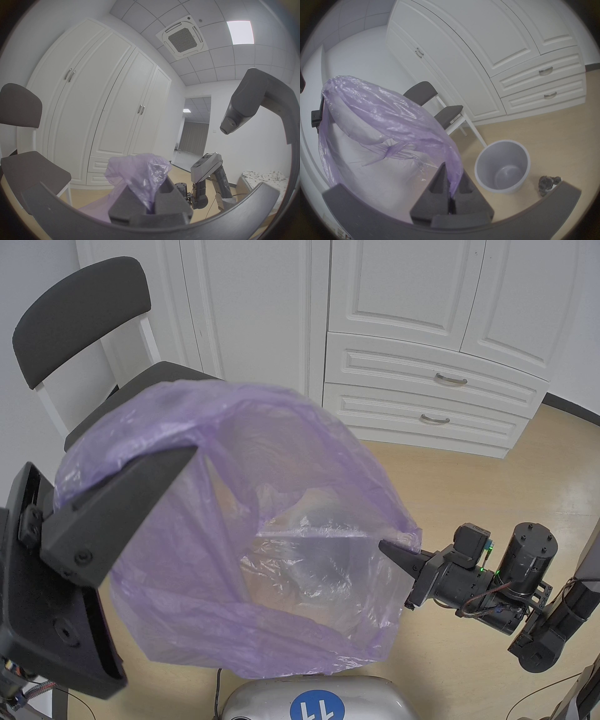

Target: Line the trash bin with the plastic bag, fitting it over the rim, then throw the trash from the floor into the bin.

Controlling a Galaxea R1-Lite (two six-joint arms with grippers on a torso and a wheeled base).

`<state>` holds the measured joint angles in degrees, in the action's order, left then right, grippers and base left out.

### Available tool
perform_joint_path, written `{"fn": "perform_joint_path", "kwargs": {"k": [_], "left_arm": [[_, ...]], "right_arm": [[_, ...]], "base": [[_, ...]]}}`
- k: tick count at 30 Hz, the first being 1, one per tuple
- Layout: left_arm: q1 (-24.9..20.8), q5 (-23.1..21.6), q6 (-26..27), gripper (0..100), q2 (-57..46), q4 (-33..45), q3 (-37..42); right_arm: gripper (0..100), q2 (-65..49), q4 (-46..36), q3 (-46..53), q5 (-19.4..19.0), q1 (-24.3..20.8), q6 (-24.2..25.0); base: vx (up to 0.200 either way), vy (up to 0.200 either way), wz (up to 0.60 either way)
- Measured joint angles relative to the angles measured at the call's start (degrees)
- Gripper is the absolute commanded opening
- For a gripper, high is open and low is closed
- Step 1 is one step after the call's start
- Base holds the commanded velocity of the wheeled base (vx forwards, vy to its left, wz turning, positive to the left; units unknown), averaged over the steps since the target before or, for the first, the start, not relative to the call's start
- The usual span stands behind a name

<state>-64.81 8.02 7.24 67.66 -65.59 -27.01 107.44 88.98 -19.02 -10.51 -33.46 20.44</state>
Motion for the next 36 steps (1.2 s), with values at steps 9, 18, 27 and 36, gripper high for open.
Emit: {"fn": "perform_joint_path", "kwargs": {"k": [9, 18, 27, 36], "left_arm": [[1.3, 0.1, -0.2, 0, 0.5, 4.6, 0.0], [3.3, 0.4, 0.0, 0, 2.1, 7.2, 0.0], [7.8, 0.8, 1.7, 0, 7.2, 8.0, 0.4], [14.8, 1.9, 6.0, 0, 17.0, 5.6, 1.8]], "right_arm": [[0, -6.0, -6.4, -3.1, 5.0, 1.6, -2.8], [0, -17.9, -39.2, -11.1, 10.1, 1.3, -2.9], [0, -33.6, -72.8, -19.6, 21.2, -4.8, -5.9], [0, -43.5, -83.0, -23.6, 35.3, -16.8, -10.1]], "base": [[0.000, 0.000, 0.00], [0.000, 0.000, 0.00], [0.000, 0.000, 0.00], [0.000, 0.000, 0.00]]}}
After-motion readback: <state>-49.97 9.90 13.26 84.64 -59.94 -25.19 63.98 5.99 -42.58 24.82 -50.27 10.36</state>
